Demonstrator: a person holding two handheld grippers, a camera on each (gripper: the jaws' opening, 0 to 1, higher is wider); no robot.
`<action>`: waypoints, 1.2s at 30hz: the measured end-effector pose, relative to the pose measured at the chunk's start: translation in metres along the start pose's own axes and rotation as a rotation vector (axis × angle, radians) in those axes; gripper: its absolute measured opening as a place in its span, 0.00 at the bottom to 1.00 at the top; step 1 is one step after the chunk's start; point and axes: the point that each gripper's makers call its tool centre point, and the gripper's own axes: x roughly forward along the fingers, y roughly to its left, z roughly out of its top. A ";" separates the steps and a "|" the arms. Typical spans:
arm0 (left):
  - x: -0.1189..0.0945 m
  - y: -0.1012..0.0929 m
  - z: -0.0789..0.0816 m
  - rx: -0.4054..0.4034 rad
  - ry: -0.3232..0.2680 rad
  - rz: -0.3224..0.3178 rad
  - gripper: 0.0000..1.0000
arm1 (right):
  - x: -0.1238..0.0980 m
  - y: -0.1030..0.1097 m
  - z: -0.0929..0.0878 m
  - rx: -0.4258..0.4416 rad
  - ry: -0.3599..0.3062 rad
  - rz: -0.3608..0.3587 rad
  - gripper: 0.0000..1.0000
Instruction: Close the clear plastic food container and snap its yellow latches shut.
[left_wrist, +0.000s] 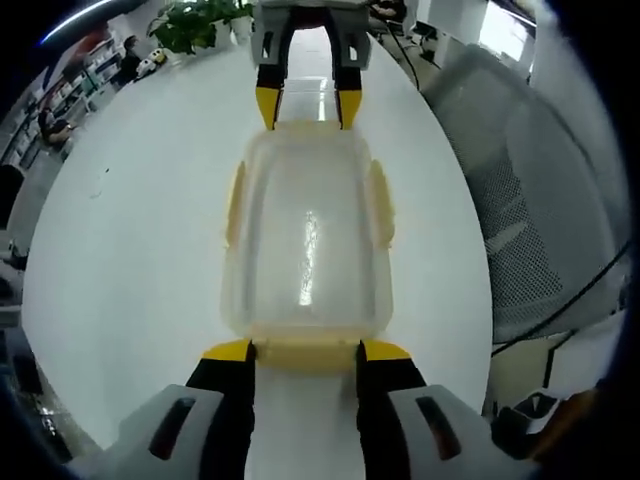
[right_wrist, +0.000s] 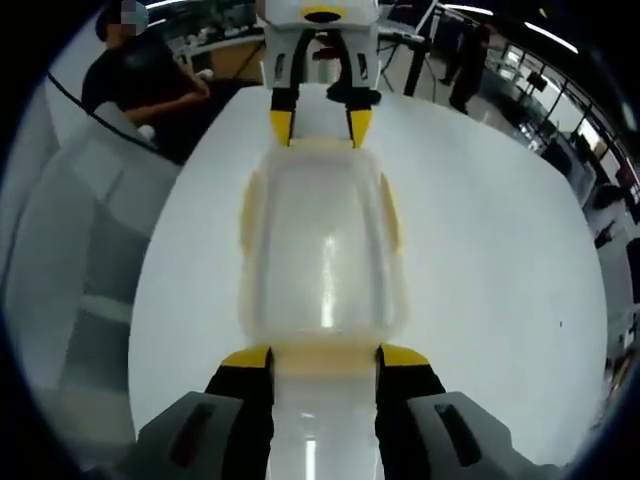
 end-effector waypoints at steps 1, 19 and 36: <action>-0.002 -0.003 0.005 0.000 -0.011 -0.007 0.39 | -0.004 0.000 -0.002 -0.010 0.003 0.000 0.38; -0.014 0.001 0.055 0.034 -0.041 0.028 0.38 | -0.052 0.000 -0.024 0.003 -0.009 -0.053 0.38; -0.009 -0.002 0.095 0.040 -0.043 0.016 0.38 | -0.076 0.004 -0.056 0.012 -0.001 -0.053 0.38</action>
